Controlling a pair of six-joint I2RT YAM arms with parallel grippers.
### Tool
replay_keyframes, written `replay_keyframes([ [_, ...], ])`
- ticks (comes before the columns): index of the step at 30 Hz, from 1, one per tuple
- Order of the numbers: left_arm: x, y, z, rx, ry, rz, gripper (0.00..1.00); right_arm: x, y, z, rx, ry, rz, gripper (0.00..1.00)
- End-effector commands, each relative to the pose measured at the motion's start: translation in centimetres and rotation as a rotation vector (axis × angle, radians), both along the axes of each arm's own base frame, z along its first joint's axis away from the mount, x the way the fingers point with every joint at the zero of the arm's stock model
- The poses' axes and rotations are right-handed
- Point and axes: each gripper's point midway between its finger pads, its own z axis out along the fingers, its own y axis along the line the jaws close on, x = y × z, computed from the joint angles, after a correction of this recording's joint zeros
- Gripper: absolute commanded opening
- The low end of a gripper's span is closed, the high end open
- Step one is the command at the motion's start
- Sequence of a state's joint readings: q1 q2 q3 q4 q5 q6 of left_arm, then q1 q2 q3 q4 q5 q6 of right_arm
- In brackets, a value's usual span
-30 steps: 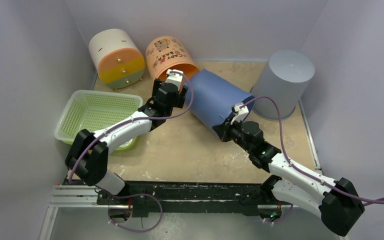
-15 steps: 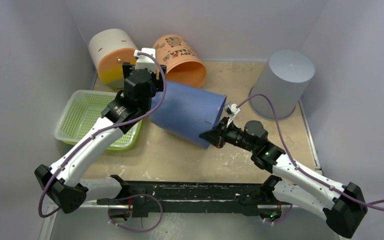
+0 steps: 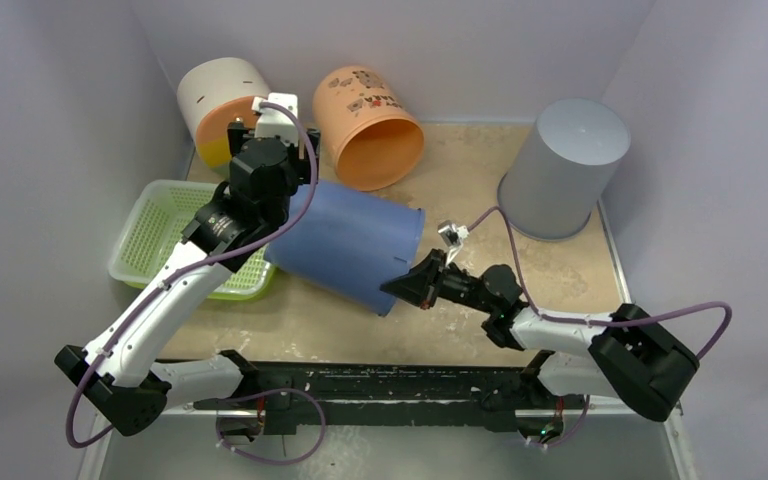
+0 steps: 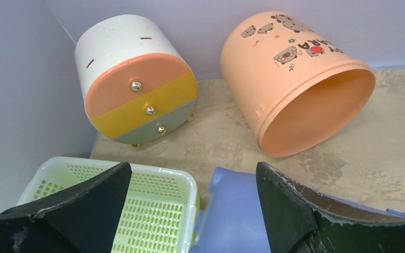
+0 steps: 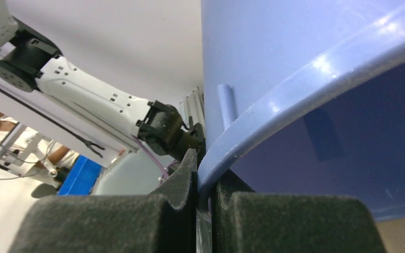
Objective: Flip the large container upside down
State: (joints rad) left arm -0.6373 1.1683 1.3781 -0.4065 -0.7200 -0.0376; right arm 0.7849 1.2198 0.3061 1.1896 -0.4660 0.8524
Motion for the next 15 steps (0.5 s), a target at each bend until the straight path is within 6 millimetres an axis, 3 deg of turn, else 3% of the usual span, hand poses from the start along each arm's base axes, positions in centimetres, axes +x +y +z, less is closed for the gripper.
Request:
replay_keyframes([
  [1, -0.2, 0.2, 1.2, 0.006, -0.023, 0.003, 0.85, -3.0, -2.4, 5.6, 0.272, -0.153, 0.037, 0.0],
  [7, 0.5, -0.5, 0.2, 0.006, -0.011, -0.01, 0.85, -2.8, -4.7, -1.0, 0.135, 0.005, -0.086, 0.02],
  [11, 0.9, -1.2, -0.9, 0.008, 0.005, -0.026, 0.85, -1.6, -6.8, -5.4, 0.026, 0.117, -0.235, 0.08],
  [15, 1.1, -1.6, -2.1, 0.012, 0.015, -0.034, 0.85, -0.2, -8.9, -8.0, -0.062, 0.2, -0.388, 0.12],
])
